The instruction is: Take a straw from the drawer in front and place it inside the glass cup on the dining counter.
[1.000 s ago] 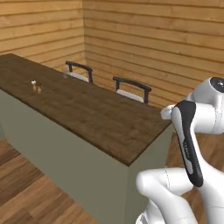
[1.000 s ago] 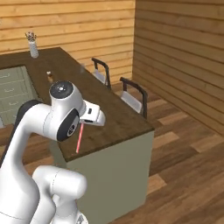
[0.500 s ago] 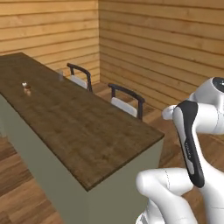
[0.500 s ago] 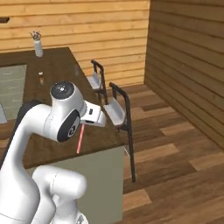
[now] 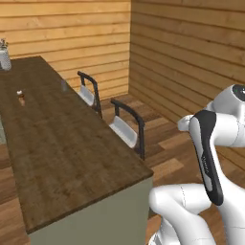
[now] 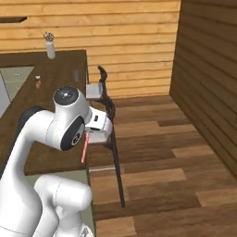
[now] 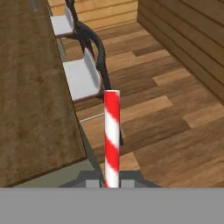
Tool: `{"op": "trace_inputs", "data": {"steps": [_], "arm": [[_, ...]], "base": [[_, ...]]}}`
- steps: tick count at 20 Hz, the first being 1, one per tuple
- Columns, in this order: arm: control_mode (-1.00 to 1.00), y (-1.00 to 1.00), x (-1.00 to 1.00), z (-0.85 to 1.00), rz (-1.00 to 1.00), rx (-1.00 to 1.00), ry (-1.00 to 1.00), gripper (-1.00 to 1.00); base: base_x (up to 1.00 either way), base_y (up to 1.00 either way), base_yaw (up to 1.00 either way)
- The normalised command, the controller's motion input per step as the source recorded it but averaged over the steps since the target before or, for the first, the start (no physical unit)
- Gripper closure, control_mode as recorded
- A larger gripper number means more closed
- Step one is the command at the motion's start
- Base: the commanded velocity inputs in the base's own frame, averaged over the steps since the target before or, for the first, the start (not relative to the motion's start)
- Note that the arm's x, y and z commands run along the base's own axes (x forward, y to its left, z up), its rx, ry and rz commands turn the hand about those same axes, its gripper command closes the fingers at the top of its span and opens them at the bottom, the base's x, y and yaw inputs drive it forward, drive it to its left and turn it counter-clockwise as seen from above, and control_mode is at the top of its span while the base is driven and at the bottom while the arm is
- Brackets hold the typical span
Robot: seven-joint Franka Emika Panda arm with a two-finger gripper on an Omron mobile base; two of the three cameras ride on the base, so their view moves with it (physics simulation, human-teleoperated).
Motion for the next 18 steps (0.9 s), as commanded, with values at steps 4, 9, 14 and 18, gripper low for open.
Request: {"op": "trace_inputs", "data": {"steps": [4,9,14,18], "arm": [[1.00,0.00,0.00,0.00,0.00,0.00,0.00,1.00],[1.00,0.00,0.00,0.00,0.00,0.00,0.00,1.00],[1.00,0.00,0.00,0.00,0.00,0.00,0.00,1.00],[1.00,0.00,0.00,0.00,0.00,0.00,0.00,1.00]], "base": [[0.35,-0.96,0.41],[0.46,-0.94,0.41],[0.63,-0.81,0.43],[0.69,-0.70,0.47]]}}
